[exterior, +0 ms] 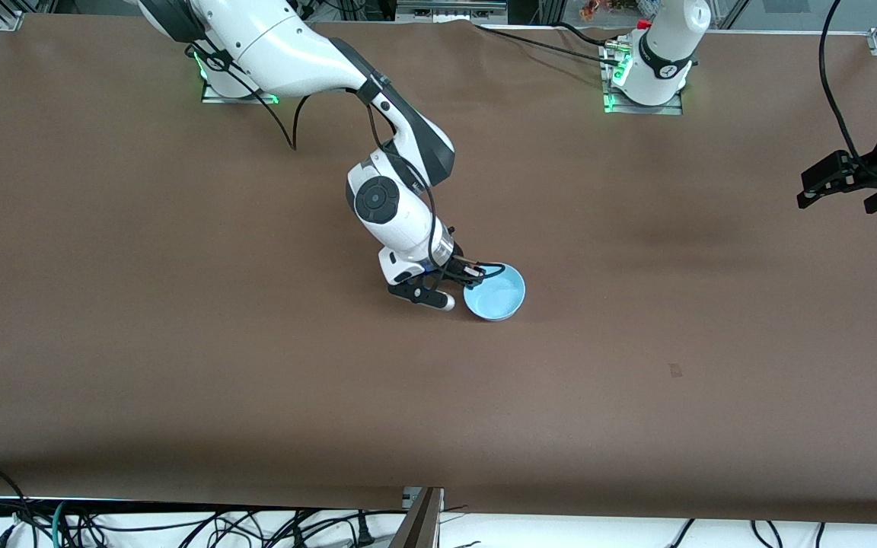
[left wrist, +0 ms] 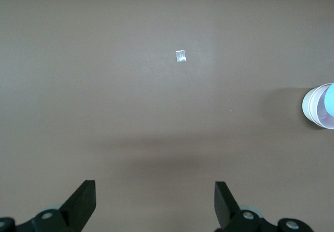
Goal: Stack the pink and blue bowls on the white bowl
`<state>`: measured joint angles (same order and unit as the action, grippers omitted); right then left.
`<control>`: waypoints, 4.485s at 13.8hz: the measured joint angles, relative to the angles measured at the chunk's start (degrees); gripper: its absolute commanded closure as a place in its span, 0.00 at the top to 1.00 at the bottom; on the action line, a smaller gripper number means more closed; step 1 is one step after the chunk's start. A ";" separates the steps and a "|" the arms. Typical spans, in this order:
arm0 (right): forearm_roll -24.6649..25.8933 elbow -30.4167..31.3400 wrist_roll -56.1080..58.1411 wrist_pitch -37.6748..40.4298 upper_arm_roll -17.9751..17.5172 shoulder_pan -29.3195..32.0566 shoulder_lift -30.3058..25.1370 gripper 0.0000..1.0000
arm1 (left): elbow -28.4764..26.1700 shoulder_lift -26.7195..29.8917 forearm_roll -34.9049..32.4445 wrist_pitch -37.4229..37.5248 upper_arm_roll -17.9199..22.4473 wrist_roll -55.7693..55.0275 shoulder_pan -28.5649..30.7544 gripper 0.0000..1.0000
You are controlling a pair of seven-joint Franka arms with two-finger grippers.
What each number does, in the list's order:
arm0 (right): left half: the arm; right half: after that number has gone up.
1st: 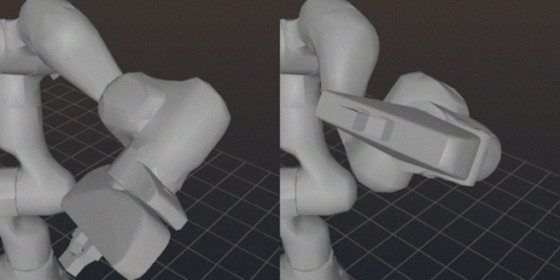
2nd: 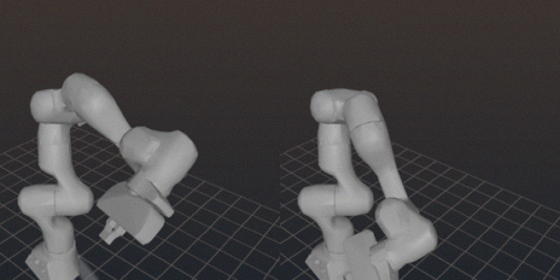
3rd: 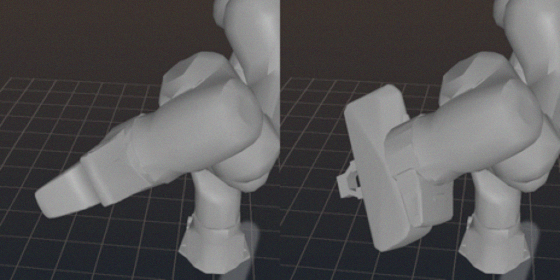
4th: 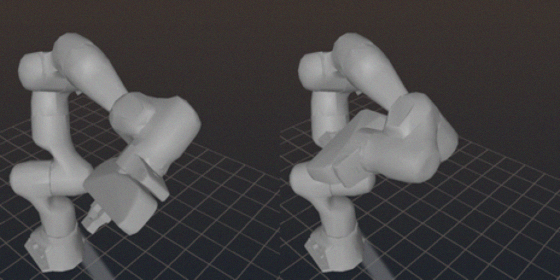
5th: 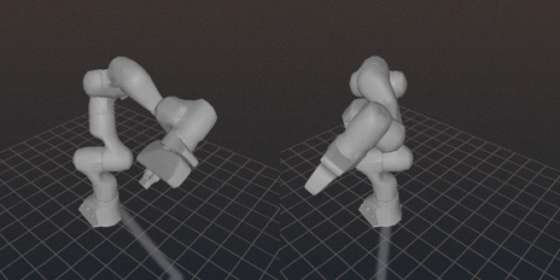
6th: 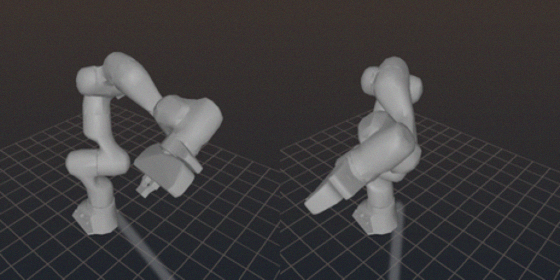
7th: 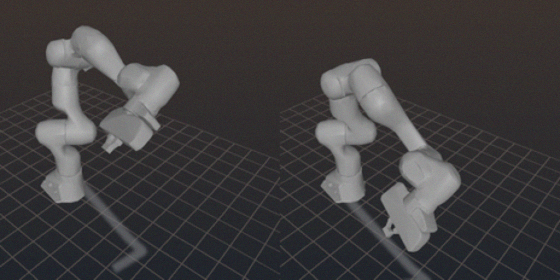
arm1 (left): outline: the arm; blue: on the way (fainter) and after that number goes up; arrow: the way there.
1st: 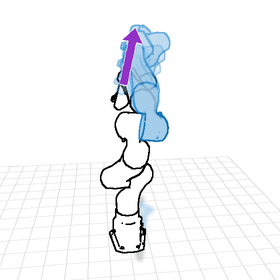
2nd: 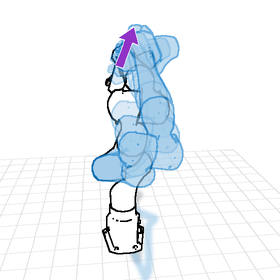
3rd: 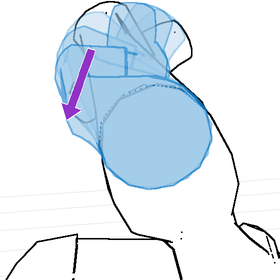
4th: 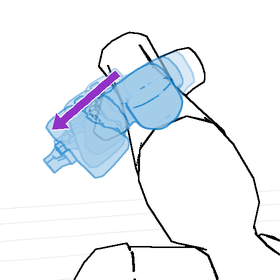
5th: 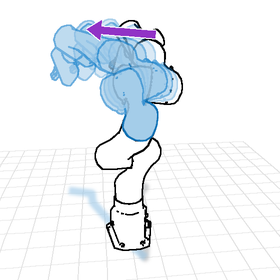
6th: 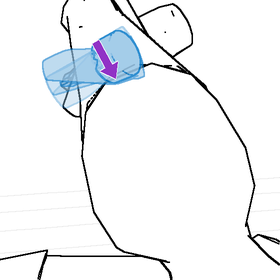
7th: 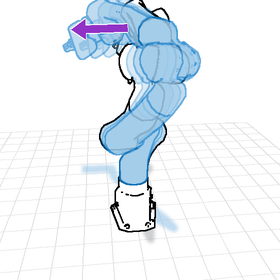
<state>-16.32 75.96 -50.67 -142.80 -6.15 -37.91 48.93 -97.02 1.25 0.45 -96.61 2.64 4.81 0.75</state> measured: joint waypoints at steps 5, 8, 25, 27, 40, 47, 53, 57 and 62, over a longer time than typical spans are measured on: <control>0.00 0.00 -0.02 0.16 0.00 -0.93 0.81 0.00 | 0.17 -0.51 0.00 -0.01 -0.48 -0.90 0.09 1.00; 0.02 0.00 -0.05 0.15 0.00 -1.35 1.54 0.00 | 0.22 -0.51 0.00 0.01 -0.49 -0.90 0.09 1.00; 0.35 -0.25 -2.23 -0.93 1.32 -1.39 1.65 0.98 | 0.60 -0.44 0.00 0.02 -0.60 -1.31 0.07 1.00; 0.36 -0.41 -4.28 -2.95 1.32 -1.46 1.64 0.99 | 0.76 0.28 0.00 0.38 -0.60 -1.31 0.08 1.00; 0.50 -4.01 -5.40 14.53 8.52 -0.80 -8.92 0.99 | 0.72 0.72 0.00 1.29 -0.77 -1.40 0.02 1.00; 0.92 -4.00 16.70 54.17 25.45 0.68 -28.79 0.99 | 0.73 0.17 0.00 1.29 -0.82 -1.40 0.02 1.00; 5.52 -2.99 26.70 59.78 34.29 0.88 -31.17 0.99 | 0.73 0.16 0.00 1.29 -0.84 -1.40 0.02 1.00; 13.41 4.05 31.31 61.25 30.97 2.90 -39.69 0.99 | 0.72 0.16 0.00 1.29 -0.84 -1.40 0.02 1.00; 15.28 17.13 36.21 56.76 4.88 26.97 -49.34 0.99 | 0.72 0.12 0.00 1.29 -0.85 -1.40 0.02 1.00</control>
<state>-1.04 93.10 -14.46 -86.04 -1.27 -10.94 -0.40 -96.29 1.37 0.45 -95.32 1.79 3.41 0.76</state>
